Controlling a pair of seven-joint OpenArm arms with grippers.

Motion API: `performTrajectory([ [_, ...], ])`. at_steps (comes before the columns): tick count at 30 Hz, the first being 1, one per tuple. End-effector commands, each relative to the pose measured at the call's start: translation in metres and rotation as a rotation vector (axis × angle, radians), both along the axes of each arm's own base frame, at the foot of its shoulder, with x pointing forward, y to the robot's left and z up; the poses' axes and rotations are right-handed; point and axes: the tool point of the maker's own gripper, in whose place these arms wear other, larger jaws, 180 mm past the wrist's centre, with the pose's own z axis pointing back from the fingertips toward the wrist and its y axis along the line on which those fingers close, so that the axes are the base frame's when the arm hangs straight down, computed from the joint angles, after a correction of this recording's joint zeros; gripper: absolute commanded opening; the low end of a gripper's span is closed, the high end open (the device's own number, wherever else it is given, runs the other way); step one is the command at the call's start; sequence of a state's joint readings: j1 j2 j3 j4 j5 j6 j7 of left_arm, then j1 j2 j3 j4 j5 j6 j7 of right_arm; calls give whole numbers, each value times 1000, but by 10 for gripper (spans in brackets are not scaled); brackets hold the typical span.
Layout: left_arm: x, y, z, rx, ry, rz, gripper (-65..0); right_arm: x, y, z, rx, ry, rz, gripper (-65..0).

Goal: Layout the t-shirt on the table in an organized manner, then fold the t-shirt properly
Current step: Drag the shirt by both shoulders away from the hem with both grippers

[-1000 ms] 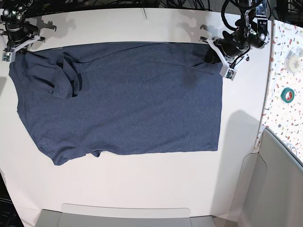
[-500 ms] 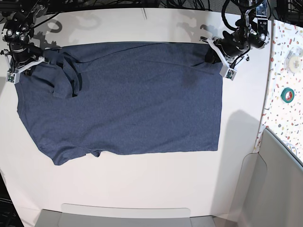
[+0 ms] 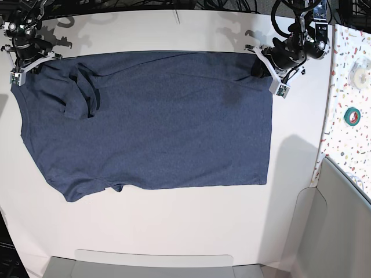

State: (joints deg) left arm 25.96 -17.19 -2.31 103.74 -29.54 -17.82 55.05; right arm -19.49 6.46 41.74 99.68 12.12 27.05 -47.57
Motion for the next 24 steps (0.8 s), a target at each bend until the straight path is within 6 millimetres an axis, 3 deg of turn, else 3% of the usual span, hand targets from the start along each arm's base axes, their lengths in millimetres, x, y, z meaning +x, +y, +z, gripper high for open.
performTrajectory([
  [1,-50,17,-23,105,206,-39,-637,-1,-5,8,-28,-7,6,-650],
  [12,-72,16,-28,96,232,-32,-637,-39,-3,-5,-30,84,11,-650],
  [17,-87,14,-31,88,262,-30,-637,-52,-2,3,-60,105,30,-650],
  [24,-114,13,-35,84,320,-31,-645,-55,-1,13,-88,102,51,-650],
])
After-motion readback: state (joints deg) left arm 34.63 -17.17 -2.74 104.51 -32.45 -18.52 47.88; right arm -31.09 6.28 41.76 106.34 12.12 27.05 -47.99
